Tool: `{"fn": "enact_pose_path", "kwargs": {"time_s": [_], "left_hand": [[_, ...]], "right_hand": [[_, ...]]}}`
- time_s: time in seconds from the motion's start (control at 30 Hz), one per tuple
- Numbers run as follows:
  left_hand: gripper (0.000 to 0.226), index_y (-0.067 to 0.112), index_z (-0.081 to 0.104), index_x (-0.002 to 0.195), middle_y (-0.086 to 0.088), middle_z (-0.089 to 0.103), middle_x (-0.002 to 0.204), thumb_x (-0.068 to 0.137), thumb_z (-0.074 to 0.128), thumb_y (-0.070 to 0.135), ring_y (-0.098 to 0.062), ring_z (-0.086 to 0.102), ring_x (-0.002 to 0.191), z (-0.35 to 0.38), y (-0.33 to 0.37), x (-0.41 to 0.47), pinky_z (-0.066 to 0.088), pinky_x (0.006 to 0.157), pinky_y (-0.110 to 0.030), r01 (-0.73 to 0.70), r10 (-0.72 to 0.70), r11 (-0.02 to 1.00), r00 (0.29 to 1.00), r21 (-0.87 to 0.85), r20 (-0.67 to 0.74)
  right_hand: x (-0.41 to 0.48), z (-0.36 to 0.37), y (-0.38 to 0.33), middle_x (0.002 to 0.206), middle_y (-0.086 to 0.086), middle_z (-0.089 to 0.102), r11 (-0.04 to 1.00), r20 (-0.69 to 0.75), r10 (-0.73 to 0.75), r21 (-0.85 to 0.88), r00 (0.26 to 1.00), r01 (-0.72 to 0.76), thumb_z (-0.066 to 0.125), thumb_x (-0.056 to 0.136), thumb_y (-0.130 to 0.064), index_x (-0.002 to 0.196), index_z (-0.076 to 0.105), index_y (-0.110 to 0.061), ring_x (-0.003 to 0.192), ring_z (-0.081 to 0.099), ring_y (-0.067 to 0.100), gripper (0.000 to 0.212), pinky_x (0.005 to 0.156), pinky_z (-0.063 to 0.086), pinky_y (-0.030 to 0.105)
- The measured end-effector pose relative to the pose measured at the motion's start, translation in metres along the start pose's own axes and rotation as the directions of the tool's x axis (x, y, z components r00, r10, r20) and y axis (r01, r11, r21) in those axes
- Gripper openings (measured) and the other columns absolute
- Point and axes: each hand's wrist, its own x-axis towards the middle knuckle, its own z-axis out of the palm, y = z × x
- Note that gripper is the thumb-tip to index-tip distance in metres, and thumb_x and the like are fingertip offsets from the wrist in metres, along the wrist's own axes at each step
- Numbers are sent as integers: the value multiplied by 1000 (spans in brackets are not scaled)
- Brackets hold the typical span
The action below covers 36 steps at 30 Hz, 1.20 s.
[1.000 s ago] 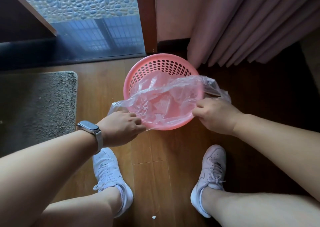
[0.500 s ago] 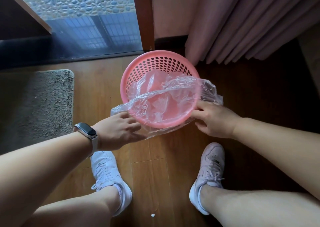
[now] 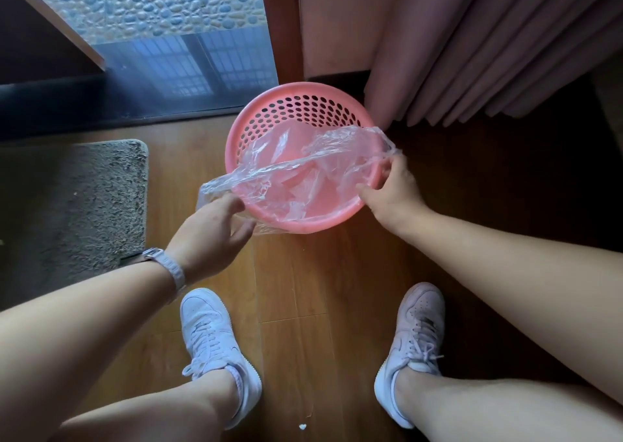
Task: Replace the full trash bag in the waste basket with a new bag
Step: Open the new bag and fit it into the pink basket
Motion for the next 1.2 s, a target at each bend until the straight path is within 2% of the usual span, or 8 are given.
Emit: {"fn": "enact_pose_path", "kwargs": {"time_s": [0.1, 0.2, 0.33, 0.5, 0.67, 0.83, 1.07, 1.2], "left_hand": [[31, 19, 46, 107, 1, 63, 98, 91, 55, 45, -22, 60, 89, 5, 9, 14, 46, 78, -36, 255, -262, 946, 965, -201, -9], [41, 17, 42, 114, 5, 60, 90, 90, 59, 45, -16, 60, 84, 9, 17, 21, 43, 75, -31, 305, -327, 906, 945, -293, -26], [57, 14, 40, 131, 10, 58, 86, 88, 64, 42, -4, 58, 78, 8, 22, 26, 42, 72, -27, 326, -364, 881, 930, -343, -49], [52, 16, 43, 118, 1, 60, 92, 85, 67, 46, -17, 59, 81, 4, 19, 27, 41, 68, -28, 372, -410, 872, 910, -318, -60], [41, 13, 48, 111, 1, 60, 88, 85, 67, 38, -24, 58, 86, 1, 10, 24, 41, 72, -32, 429, -442, 877, 897, -216, -16], [25, 20, 55, 96, 7, 61, 79, 84, 68, 37, -19, 58, 79, 4, 11, 19, 39, 67, -30, 345, -342, 923, 938, -171, 51], [11, 23, 61, 91, 5, 64, 78, 88, 62, 33, -18, 59, 75, 2, 15, 21, 47, 67, -32, 286, -287, 936, 957, -205, 26], [18, 19, 68, 85, 1, 66, 81, 91, 58, 32, -22, 60, 78, 2, 11, 24, 49, 70, -35, 236, -245, 951, 969, -199, -22]], "right_hand": [[9, 5, -8, 115, 8, 58, 999, -30, 36, 0, 999, -36, 68, 80, -15, 126, 39, -12, 95, 61, 25, 55, 78, 53, 35], [13, 5, -10, 116, 8, 55, 998, -25, 53, 31, 998, -52, 67, 80, -12, 125, 38, -12, 90, 57, 20, 54, 71, 48, 28], [7, 2, -4, 124, 3, 50, 993, 29, 80, 86, 996, -83, 68, 81, -12, 142, 24, -23, 102, 56, 20, 76, 80, 53, 31], [0, -9, 4, 120, -1, 49, 995, 158, 84, 36, 984, -91, 69, 79, -9, 143, 20, -28, 96, 57, 15, 83, 62, 48, 19], [-7, -25, 17, 107, 0, 54, 974, 389, 180, -198, 904, -109, 70, 71, -10, 136, 29, -20, 82, 63, 15, 78, 45, 50, 21], [-15, -21, 34, 100, -1, 62, 901, 572, 234, -432, 786, 46, 68, 59, -24, 133, 35, -24, 76, 68, 19, 80, 54, 58, 31], [-12, -37, 14, 87, -8, 65, 725, 547, 169, -633, 820, 273, 63, 73, -62, 92, 57, -29, 76, 62, 12, 39, 68, 55, 35], [-9, -36, -8, 95, -2, 47, 503, 364, -213, -755, 907, 421, 57, 81, -60, 99, 50, -22, 76, 49, 18, 43, 59, 42, 32]]}}
